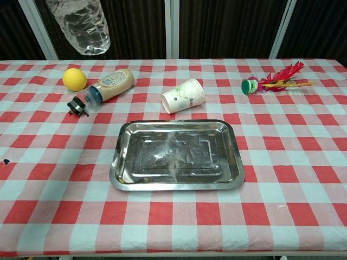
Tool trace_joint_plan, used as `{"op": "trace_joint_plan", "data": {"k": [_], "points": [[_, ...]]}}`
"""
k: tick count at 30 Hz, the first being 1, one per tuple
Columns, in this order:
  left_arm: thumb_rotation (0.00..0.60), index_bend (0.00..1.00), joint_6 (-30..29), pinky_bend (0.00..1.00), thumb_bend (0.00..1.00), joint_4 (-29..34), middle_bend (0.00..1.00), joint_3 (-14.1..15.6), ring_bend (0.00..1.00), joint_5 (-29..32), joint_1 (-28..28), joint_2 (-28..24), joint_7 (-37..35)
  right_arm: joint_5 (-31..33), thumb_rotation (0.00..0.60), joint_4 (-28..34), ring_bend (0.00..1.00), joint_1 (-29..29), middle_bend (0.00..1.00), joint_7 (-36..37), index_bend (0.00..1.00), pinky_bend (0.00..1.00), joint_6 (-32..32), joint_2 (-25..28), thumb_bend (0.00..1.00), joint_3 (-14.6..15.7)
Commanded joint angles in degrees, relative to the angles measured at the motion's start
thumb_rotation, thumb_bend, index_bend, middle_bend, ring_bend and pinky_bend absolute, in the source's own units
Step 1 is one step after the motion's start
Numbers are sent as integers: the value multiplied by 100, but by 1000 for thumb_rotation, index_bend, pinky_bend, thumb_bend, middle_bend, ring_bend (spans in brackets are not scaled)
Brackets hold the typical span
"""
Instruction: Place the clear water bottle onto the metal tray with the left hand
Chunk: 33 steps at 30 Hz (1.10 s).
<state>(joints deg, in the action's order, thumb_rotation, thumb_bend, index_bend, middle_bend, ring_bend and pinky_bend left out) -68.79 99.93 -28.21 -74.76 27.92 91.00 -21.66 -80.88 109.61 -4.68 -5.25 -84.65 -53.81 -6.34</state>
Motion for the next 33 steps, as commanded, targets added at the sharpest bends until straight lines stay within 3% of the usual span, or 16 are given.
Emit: {"op": "trace_joint_plan", "data": {"k": [1,3,5,11,13,19,21,28,33], "points": [[600,645,111,579,222,-476,686,679,536,297,-277,178,-448,1,600,-2,0,-11,123,-12,143,44,24,0,41,7],[600,644,145,577,223,-809,685,878,536,359,-355,313,-629,-14,600,3,0,-9,123,6,143,44,14,5,41,5],[600,645,89,577,223,-992,685,875,536,244,-317,387,-744,-34,600,11,0,-1,123,26,143,44,-10,17,41,0],[600,644,-188,577,224,-390,685,133,536,-299,207,67,-458,-60,600,19,0,17,123,48,143,44,-35,33,41,10],[600,644,-264,578,224,-203,684,56,536,-298,250,-14,-338,-40,600,13,0,5,123,42,143,44,2,22,41,15],[600,642,-51,577,224,-921,683,901,536,429,-266,215,-774,26,600,-26,0,-35,123,5,143,44,107,-8,41,24],[600,642,-36,574,224,-1152,682,997,536,461,-344,293,-982,28,600,-31,0,-31,124,6,143,44,94,-10,41,21],[600,642,-187,573,223,-1051,680,726,536,114,-112,249,-1025,-17,600,-1,0,-16,124,28,143,44,40,11,41,14],[600,641,109,573,223,-961,679,659,536,311,308,786,-822,-123,600,52,0,9,124,1,143,44,-8,31,41,50]]}}
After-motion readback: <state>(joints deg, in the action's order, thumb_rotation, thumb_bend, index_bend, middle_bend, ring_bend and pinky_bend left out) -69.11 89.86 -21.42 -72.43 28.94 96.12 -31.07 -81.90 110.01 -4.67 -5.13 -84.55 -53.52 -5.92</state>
